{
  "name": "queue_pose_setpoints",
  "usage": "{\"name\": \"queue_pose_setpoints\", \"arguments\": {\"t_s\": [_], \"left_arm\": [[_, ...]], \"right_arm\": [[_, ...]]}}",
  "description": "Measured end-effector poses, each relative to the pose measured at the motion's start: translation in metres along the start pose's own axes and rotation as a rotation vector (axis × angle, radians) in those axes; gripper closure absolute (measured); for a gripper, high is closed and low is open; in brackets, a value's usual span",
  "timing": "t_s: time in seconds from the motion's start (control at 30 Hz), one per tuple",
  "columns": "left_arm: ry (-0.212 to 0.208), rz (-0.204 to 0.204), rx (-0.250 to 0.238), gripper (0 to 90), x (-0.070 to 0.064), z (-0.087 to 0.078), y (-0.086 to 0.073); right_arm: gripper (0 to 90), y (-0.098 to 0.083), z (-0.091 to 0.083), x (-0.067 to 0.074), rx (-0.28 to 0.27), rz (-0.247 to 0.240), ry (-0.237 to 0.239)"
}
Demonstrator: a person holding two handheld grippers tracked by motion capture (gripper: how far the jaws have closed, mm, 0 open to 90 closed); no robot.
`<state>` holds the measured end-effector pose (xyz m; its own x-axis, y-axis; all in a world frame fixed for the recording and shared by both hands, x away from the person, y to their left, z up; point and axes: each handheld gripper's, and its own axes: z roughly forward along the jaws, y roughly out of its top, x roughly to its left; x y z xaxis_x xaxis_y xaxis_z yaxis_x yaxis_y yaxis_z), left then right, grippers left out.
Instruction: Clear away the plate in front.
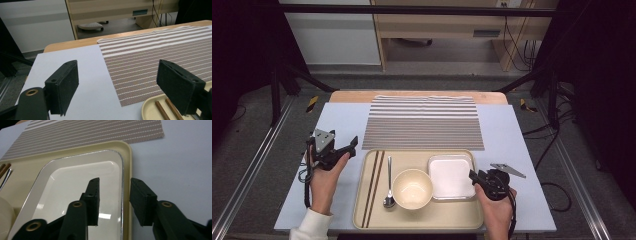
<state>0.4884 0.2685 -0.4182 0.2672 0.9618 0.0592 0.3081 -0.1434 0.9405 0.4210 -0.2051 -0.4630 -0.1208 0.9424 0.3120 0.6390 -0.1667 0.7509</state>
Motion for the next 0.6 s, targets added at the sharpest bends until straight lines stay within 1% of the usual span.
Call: {"name": "queue_pose_setpoints", "arguments": {"t_s": [0.03, 0.13, 0.3, 0.37, 0.47, 0.6], "left_arm": [[0.002, 0.002, 0.001, 17.5, 0.0, 0.001, -0.001], [0.003, 0.004, 0.01, 17.0, 0.002, 0.003, -0.004], [0.006, 0.006, 0.02, 15.7, 0.005, 0.005, -0.009], [0.011, 0.006, 0.021, 14.0, 0.005, 0.006, -0.01], [0.009, 0.011, 0.038, 11.1, 0.006, 0.007, -0.012], [0.004, 0.024, 0.043, 9.5, 0.005, 0.008, -0.013]], "right_arm": [[53.7, 0.001, 0.001, -0.001, -0.015, -0.01, 0.003], [47.7, 0.003, 0.005, -0.006, -0.053, -0.013, 0.01], [35.3, 0.01, 0.01, -0.016, -0.097, -0.048, -0.001], [30.1, 0.013, 0.012, -0.019, -0.108, -0.053, -0.001], [24.7, 0.015, 0.017, -0.025, -0.117, -0.062, 0.002], [18.1, 0.019, 0.023, -0.029, -0.14, -0.065, -0.021]]}}
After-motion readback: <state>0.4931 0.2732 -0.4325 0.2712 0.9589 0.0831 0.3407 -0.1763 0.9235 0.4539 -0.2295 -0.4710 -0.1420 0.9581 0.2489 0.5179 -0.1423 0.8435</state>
